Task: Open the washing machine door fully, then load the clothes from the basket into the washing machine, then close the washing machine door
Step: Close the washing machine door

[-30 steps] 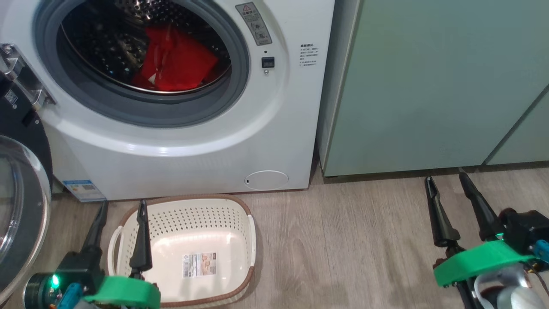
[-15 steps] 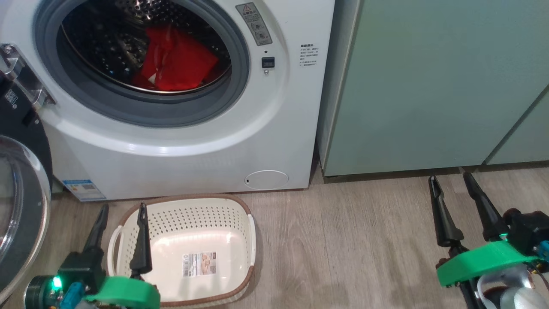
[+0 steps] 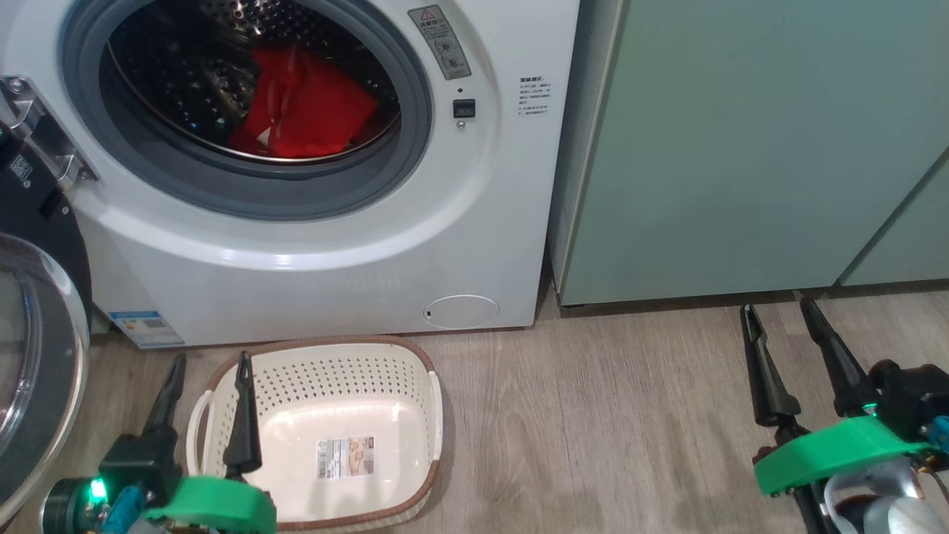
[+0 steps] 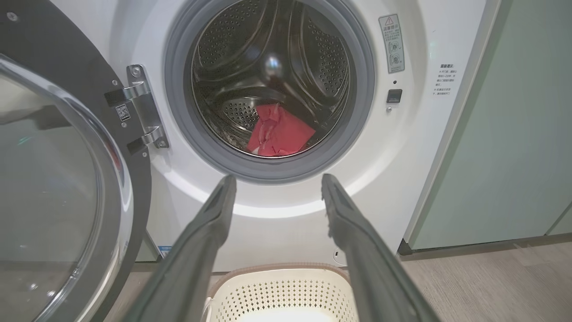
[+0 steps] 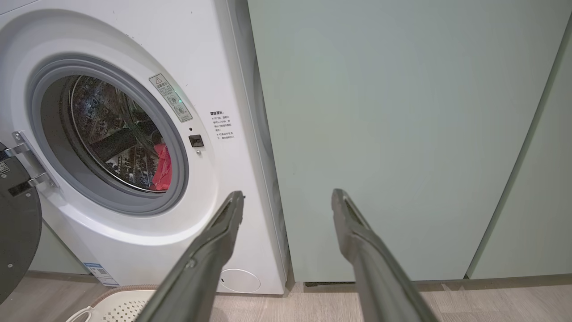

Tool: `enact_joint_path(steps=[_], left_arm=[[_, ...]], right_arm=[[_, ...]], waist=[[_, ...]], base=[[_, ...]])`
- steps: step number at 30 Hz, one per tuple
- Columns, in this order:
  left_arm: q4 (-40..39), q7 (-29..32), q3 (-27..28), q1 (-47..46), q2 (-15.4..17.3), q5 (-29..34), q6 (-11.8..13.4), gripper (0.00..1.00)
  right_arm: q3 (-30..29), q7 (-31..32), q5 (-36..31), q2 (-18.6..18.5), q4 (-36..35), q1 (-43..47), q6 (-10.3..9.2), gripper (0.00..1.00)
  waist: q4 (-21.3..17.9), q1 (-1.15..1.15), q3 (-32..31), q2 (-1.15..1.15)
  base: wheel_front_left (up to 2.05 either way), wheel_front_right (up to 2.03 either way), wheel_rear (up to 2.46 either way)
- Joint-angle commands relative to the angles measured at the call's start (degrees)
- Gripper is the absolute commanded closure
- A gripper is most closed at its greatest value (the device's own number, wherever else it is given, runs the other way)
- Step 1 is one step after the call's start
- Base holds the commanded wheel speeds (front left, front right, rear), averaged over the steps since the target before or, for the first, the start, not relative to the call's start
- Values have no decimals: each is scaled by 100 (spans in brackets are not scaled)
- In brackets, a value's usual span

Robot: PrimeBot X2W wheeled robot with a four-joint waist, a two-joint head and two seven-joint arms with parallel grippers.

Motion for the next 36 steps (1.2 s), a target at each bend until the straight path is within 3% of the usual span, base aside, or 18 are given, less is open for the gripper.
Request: enact_joint_path(steps=[1,22,36], left_arm=[[-197,-1,195,-200,102,-45,53,0],[-238,-39,142,-231,177,-100,84,0],[-258,8,100,-194,225,-136,141,0]], right_arm=[[149,2,-28,-26,-222,-151,0,0],[139,-39,16,-26,-177,-177,0,0],[136,-112,84,-26,-81,-156,0,0]], waist=[[-3,0,-4,0],[-17,0,-9,0],[-57,0,-75,0]], base=[[-56,56,0],[-149,149,0],[-17,17,0]])
